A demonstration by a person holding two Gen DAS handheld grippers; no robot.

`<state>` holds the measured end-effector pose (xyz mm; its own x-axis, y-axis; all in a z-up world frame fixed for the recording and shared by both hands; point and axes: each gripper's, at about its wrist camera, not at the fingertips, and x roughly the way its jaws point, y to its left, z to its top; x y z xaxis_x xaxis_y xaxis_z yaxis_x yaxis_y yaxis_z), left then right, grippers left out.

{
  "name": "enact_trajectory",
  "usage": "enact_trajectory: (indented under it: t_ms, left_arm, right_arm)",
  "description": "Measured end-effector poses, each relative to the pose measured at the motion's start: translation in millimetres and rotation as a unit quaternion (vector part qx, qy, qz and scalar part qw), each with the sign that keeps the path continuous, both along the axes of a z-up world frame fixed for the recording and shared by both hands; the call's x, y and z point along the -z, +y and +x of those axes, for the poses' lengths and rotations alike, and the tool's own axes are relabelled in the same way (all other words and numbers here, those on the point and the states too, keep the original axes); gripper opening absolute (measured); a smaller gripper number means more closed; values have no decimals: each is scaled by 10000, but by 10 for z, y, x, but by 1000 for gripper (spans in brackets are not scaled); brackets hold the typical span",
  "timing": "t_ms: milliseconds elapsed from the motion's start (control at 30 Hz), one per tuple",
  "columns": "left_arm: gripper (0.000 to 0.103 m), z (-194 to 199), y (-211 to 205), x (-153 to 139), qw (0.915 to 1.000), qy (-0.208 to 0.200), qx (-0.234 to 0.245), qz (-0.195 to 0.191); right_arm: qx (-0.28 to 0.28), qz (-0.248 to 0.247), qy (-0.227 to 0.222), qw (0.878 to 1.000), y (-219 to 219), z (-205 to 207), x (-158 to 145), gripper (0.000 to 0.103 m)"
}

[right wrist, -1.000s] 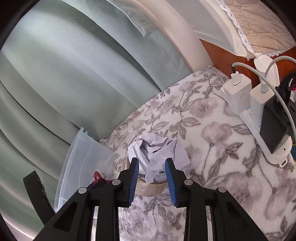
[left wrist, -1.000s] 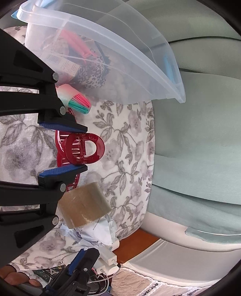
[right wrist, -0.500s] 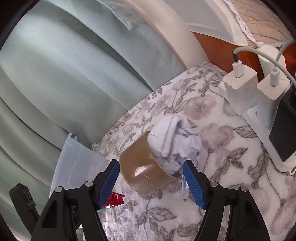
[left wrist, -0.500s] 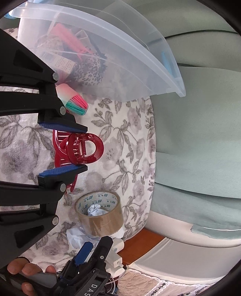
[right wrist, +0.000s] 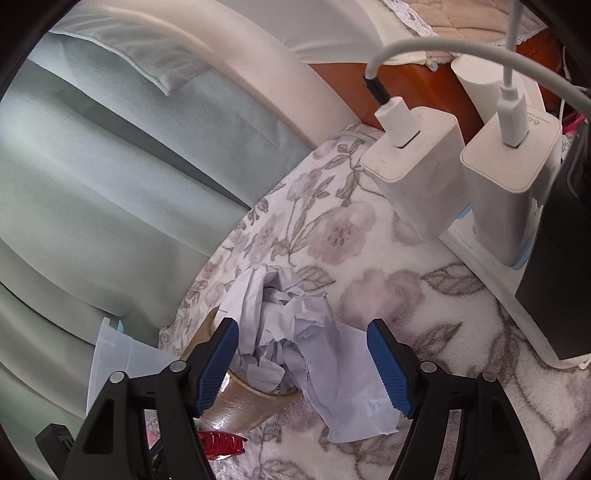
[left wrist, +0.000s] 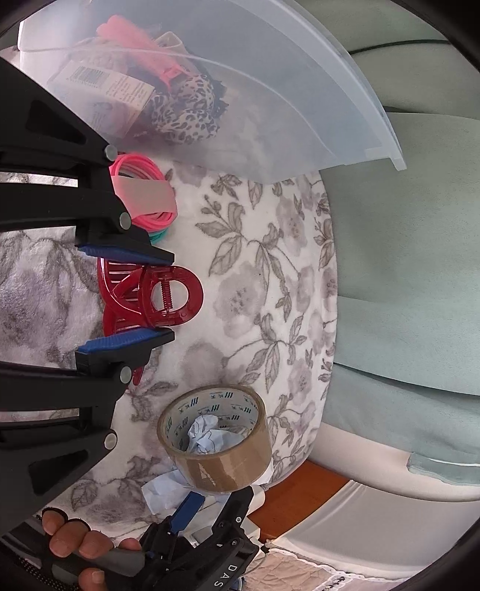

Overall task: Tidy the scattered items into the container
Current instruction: 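Lift the claw clip with left while right pulls the paper out of the tape roll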

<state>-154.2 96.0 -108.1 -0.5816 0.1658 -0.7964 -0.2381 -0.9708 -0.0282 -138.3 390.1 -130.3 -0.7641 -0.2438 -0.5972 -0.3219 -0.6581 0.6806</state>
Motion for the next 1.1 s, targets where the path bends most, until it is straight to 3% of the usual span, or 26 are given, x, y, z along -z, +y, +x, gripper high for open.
enact_trajectory:
  t_ms: [33, 167, 200, 267, 367, 533, 633, 800, 1100]
  left_arm:
    - [35, -7, -7, 8, 10000, -14, 0, 2]
    - [35, -19, -26, 22, 10000, -38, 18, 11]
    - [35, -18, -22, 23, 10000, -44, 9, 8]
    - [35, -20, -25, 21, 10000, -50, 11, 13]
    - [35, -10, -33, 9, 10000, -48, 2, 36]
    - [35, 47, -58, -83, 9999, 24, -41, 130]
    - [35, 86, -91, -164, 9997, 67, -88, 218]
    - [35, 181, -154, -337, 9990, 207, -119, 389]
    - [35, 448, -316, -759, 9952, 630, -69, 750]
  right_arm:
    - [3, 5, 24, 10000, -10, -4, 4, 72]
    - [-12, -69, 65, 10000, -48, -49, 18, 44]
    - [-12, -27, 68, 10000, -60, -45, 7, 43]
    - [-9, -19, 41, 10000, -70, -54, 15, 31]
    - [8, -23, 38, 10000, -65, -43, 18, 22]
    - [-49, 247, 180, 9995, -126, 14, -200, 17]
    - [-136, 482, 473, 9976, -173, 76, -459, 3]
    - [-292, 922, 862, 9916, -260, 162, -931, 2]
    - [-503, 1124, 1273, 9842, -489, 451, -1463, 2]
